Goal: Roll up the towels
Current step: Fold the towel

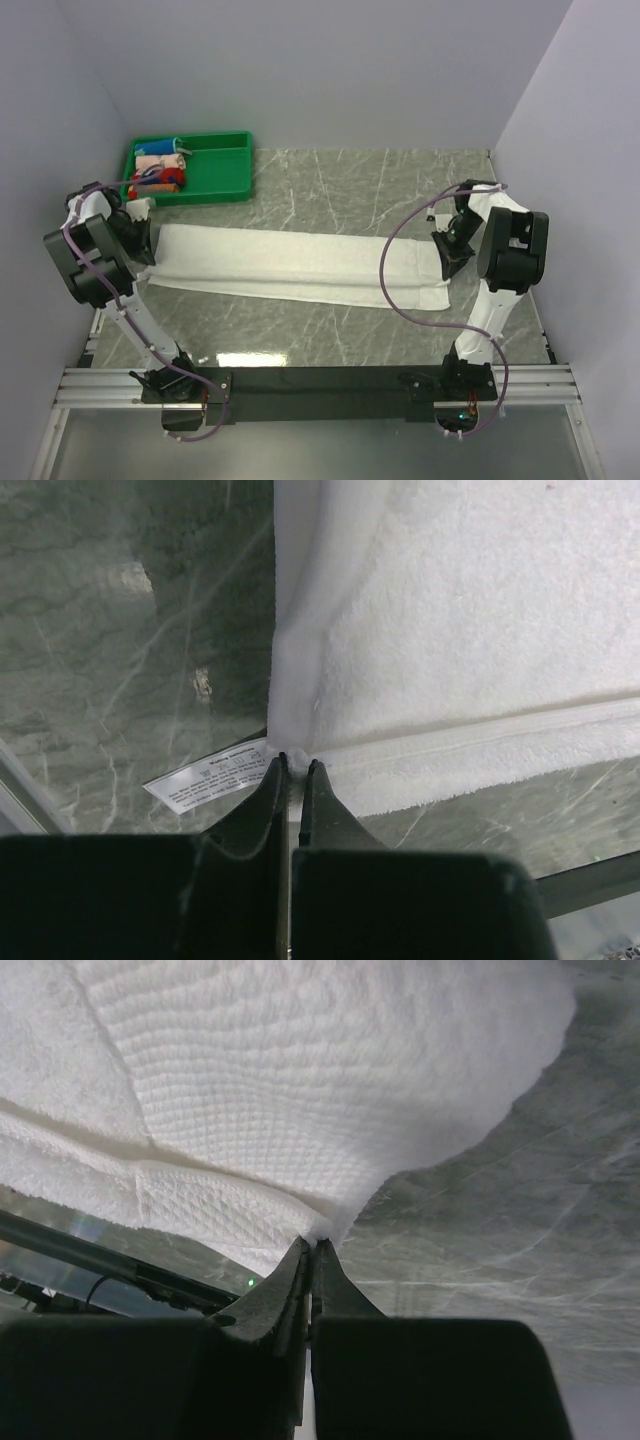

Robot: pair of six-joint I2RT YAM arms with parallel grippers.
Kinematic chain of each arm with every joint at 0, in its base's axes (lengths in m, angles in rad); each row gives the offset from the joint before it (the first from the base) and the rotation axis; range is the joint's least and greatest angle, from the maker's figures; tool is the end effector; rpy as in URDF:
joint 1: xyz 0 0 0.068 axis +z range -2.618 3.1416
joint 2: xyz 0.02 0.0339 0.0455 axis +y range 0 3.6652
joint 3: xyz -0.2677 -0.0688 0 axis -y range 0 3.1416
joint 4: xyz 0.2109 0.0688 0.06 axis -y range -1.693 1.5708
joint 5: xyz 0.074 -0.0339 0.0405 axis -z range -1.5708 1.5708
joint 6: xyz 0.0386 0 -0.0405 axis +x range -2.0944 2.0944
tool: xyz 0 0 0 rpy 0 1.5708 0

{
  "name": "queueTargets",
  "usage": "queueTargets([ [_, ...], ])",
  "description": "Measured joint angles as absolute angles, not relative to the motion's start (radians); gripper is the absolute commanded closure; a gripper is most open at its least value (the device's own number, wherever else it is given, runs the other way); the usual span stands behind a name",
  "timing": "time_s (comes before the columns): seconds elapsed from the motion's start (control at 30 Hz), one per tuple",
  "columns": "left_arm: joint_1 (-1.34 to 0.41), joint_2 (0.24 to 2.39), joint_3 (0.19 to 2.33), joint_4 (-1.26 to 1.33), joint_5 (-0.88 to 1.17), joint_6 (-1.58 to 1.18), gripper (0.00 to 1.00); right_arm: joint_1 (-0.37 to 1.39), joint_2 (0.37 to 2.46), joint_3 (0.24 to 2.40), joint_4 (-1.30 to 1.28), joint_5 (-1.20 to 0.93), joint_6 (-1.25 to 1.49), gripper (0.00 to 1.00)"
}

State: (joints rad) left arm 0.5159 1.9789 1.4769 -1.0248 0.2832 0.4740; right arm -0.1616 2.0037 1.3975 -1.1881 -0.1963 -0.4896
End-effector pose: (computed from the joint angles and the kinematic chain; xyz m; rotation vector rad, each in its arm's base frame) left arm 0.3053 0.1608 0.1994 -0.0525 2.9491 -0.3392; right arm 0.3121 -0.0433 0.1766 0.4523 -2.9341 -0.3835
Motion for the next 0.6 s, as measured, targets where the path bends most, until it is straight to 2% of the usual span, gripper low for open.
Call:
queueTargets([
  [0.13, 0.515, 1.998, 1.536, -1.052, 0.300, 0.459, 1.00, -0.162, 2.003, 1.412, -1.187, -0.199, -0.488, 1.00],
  [0.23, 0.508, 2.033, 1.676, -1.102, 0.349, 0.435, 1.00, -0.162, 2.003, 1.477, -1.202, -0.213, -0.487, 1.00],
  [0.43, 0.478, 2.074, 2.016, -1.122, 0.500, 0.352, 1.00, -0.162, 2.030, 1.784, -1.234, -0.266, -0.473, 1.00],
  [0.6, 0.466, 2.062, 2.080, -1.023, 0.584, 0.294, 1.00, -0.162, 2.039, 1.913, -1.236, -0.281, -0.466, 1.00],
])
